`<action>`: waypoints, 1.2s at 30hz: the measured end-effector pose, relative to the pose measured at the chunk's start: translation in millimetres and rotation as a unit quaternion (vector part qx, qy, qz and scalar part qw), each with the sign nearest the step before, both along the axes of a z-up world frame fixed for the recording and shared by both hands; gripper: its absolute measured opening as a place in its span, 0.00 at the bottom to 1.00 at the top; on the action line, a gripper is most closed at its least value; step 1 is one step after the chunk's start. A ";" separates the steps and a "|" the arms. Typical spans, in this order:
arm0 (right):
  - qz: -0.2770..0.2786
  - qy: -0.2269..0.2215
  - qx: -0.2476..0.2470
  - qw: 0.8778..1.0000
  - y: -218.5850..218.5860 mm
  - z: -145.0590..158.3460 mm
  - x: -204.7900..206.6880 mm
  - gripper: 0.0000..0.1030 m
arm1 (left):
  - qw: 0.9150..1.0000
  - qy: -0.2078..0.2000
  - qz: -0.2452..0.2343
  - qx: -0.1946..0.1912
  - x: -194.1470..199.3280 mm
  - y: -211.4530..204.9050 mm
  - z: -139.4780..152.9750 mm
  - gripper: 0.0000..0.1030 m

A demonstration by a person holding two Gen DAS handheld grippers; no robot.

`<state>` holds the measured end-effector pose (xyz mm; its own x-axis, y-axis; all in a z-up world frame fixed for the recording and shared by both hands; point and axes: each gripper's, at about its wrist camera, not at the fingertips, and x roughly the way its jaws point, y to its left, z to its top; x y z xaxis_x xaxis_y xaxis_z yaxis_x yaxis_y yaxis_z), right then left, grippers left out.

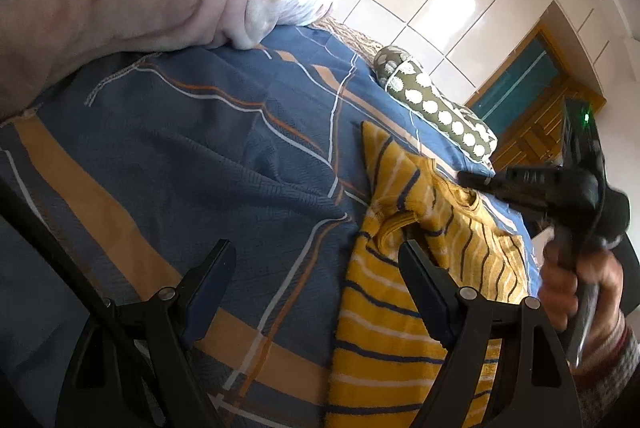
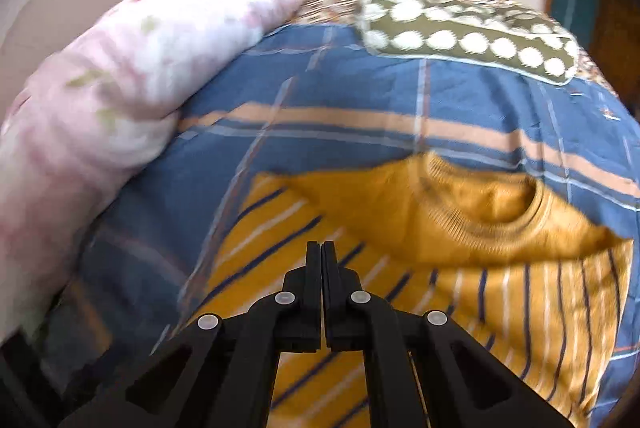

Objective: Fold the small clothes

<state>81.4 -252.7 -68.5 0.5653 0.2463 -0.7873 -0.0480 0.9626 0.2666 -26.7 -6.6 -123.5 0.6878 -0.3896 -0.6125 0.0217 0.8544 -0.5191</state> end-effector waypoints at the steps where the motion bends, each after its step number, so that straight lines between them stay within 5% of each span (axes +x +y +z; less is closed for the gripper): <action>1: 0.006 0.013 0.010 1.000 7.2 -7.8 -1.9 0.01 | 1.000 -0.002 0.000 0.001 -1.2 -0.6 1.0 0.80; 6: 0.030 0.065 0.001 0.997 53.8 -61.7 17.6 0.04 | 1.000 -0.006 -0.002 0.014 -1.3 -2.5 2.5 0.80; 9: 0.022 0.032 -0.024 0.999 69.1 -58.9 20.7 0.04 | 1.000 -0.002 -0.003 0.018 1.6 -3.0 0.3 0.80; 14: 0.003 0.016 0.021 1.000 31.4 -30.8 -11.6 0.04 | 0.999 0.003 -0.001 0.036 2.8 -7.3 -0.3 0.80; 19: -0.064 -0.017 -0.003 0.998 -53.3 4.2 -82.0 0.24 | 0.998 -0.002 -0.002 0.055 -2.0 -12.8 3.6 0.80; 21: -0.102 -0.021 -0.036 0.994 -94.8 10.9 -109.5 0.46 | 0.999 -0.003 -0.001 0.054 -4.8 -13.8 4.9 0.80; 22: -0.122 -0.013 -0.047 0.991 -117.7 10.2 -120.9 0.49 | 0.999 -0.003 -0.001 0.055 -6.7 -15.0 5.6 0.80; 26: -0.167 0.024 -0.052 0.984 -173.3 -7.6 -144.6 0.49 | 0.997 -0.004 -0.011 0.076 -9.2 -26.8 5.5 0.80; 30: -0.163 0.049 -0.027 0.985 -184.3 -36.5 -149.4 0.48 | 0.995 0.004 -0.030 0.099 -9.9 -39.8 -1.6 0.80; 31: -0.146 0.059 -0.021 0.987 -184.4 -42.3 -149.6 0.29 | 0.994 0.011 -0.030 0.103 -8.8 -40.9 -4.6 0.80; 32: -0.132 0.067 -0.020 0.989 -182.8 -47.2 -150.3 0.19 | 0.994 0.015 -0.030 0.101 -8.2 -40.2 -6.6 0.80; 36: -0.185 0.048 -0.057 0.980 -201.3 -45.0 -161.7 0.15 | 0.997 0.033 -0.026 0.065 -4.6 -29.9 -15.4 0.80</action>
